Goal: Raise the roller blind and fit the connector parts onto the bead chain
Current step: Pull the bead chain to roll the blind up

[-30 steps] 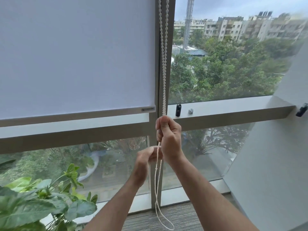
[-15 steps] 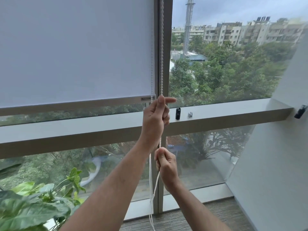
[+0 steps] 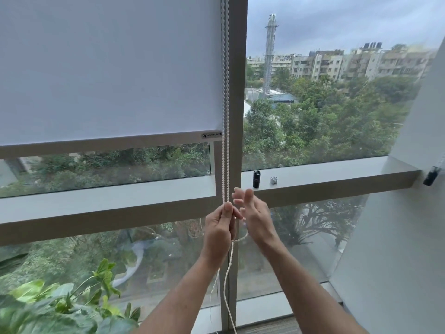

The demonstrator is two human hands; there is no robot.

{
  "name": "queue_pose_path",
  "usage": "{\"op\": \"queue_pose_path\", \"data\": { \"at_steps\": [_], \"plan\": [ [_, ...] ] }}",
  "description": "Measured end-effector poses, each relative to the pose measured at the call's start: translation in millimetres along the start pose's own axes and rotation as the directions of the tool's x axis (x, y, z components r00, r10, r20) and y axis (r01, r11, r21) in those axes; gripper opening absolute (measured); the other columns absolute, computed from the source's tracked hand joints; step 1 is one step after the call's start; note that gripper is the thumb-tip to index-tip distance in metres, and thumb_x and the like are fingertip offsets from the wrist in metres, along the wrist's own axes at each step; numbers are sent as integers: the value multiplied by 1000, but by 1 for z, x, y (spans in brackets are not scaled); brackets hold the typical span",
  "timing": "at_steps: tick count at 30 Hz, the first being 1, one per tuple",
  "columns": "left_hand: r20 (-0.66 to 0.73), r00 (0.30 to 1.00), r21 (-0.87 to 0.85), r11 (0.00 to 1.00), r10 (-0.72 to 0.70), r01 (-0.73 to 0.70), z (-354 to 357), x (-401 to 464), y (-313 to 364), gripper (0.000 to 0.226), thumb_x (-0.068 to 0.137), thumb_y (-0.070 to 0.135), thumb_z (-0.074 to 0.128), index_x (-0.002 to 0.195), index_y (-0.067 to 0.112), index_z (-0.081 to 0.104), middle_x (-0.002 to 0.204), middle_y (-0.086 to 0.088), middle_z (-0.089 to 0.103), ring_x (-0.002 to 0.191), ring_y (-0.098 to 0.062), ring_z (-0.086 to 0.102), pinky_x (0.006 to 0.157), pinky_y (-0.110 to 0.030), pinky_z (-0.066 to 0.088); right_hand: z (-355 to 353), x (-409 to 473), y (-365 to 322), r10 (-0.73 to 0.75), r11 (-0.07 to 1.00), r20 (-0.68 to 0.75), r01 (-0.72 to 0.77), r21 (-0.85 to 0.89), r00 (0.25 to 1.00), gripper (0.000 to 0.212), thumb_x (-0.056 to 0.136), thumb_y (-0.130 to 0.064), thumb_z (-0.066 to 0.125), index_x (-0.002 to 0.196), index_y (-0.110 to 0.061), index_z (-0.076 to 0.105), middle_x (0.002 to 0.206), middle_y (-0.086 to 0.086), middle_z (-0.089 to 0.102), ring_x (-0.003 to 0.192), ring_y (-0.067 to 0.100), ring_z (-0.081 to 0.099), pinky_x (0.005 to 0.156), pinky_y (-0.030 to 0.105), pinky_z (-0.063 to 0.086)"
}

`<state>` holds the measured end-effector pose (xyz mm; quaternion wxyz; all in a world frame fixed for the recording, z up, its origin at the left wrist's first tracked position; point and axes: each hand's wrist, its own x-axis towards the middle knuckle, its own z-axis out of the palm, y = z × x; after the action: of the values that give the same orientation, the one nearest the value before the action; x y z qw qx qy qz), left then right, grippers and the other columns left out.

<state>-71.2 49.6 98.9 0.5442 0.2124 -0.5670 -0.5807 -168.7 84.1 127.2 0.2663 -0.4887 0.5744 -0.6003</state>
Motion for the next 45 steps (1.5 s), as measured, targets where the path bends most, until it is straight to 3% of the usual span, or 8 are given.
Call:
{"op": "queue_pose_path", "data": {
  "at_steps": [5, 8, 14, 20, 24, 31, 41, 45],
  "plan": [
    [-9, 998, -24, 998, -61, 61, -2, -13, -13, 41, 99, 30, 44, 66, 15, 64, 40, 5, 33, 33, -7, 24, 37, -21, 17, 7, 34, -92, -227, 926, 10, 212, 311, 974, 49, 104, -41, 26, 118, -12, 63, 95, 6, 69, 79, 16, 67, 71, 30, 55],
    [-7, 998, -4, 998, -69, 69, -4, -15, -15, 42, 100, 30, 44, 66, 14, 64, 41, 5, 31, 34, -7, 24, 38, -20, 18, 17, 41, -119, -262, 872, -3, 239, 427, 965, 39, 106, -31, 32, 100, -13, 66, 67, 1, 51, 53, 11, 41, 46, 27, 31],
    [85, 991, 66, 993, -103, 97, -14, -23, -20, 42, 97, 35, 47, 67, 15, 68, 45, 8, 33, 40, -10, 26, 42, -26, 19, 31, 37, -106, -340, 857, -199, 390, 337, 919, 36, 104, -21, 40, 73, -9, 54, 53, -3, 36, 47, 11, 28, 41, 25, 23],
    [240, 959, 148, 982, -149, 116, -40, -12, -13, 43, 89, 38, 49, 96, 5, 76, 81, -15, 73, 74, -26, 69, 72, -38, 55, 33, 23, -75, -314, 877, -207, 367, 311, 926, 37, 100, -27, 42, 67, -18, 54, 50, -12, 39, 45, 9, 29, 41, 22, 24],
    [198, 980, 45, 999, -5, -4, -27, 14, 25, 37, 92, 32, 43, 95, 17, 77, 82, -2, 75, 75, -12, 68, 66, -24, 53, 40, 12, -49, -276, 910, -211, 325, 256, 938, 35, 99, -28, 43, 66, -20, 54, 52, -13, 45, 48, 7, 36, 46, 26, 30],
    [179, 941, 6, 956, 287, -293, 15, 54, 118, 45, 95, 48, 50, 111, 8, 65, 88, -6, 72, 81, -24, 69, 71, -35, 58, 45, -18, 3, -169, 950, -148, 201, 237, 974, 34, 96, -24, 43, 63, -23, 53, 50, -13, 40, 46, 8, 31, 45, 25, 26],
    [35, 954, -38, 954, 297, -296, 44, 63, 124, 31, 98, 24, 43, 74, 13, 57, 50, 14, 40, 43, -2, 30, 42, -16, 25, 37, -30, 21, -37, 930, 1, 34, 365, 999, 35, 93, -35, 49, 67, -16, 62, 49, -3, 39, 43, 11, 31, 42, 22, 27],
    [12, 954, 43, 953, 301, -301, 36, 55, 110, 30, 98, 24, 44, 72, 17, 58, 51, 12, 40, 44, -4, 30, 41, -20, 23, 24, -11, 20, -35, 963, 34, 24, 268, 999, 47, 102, -44, 38, 85, -15, 72, 64, 9, 67, 55, 20, 63, 56, 31, 49]
  ]
}}
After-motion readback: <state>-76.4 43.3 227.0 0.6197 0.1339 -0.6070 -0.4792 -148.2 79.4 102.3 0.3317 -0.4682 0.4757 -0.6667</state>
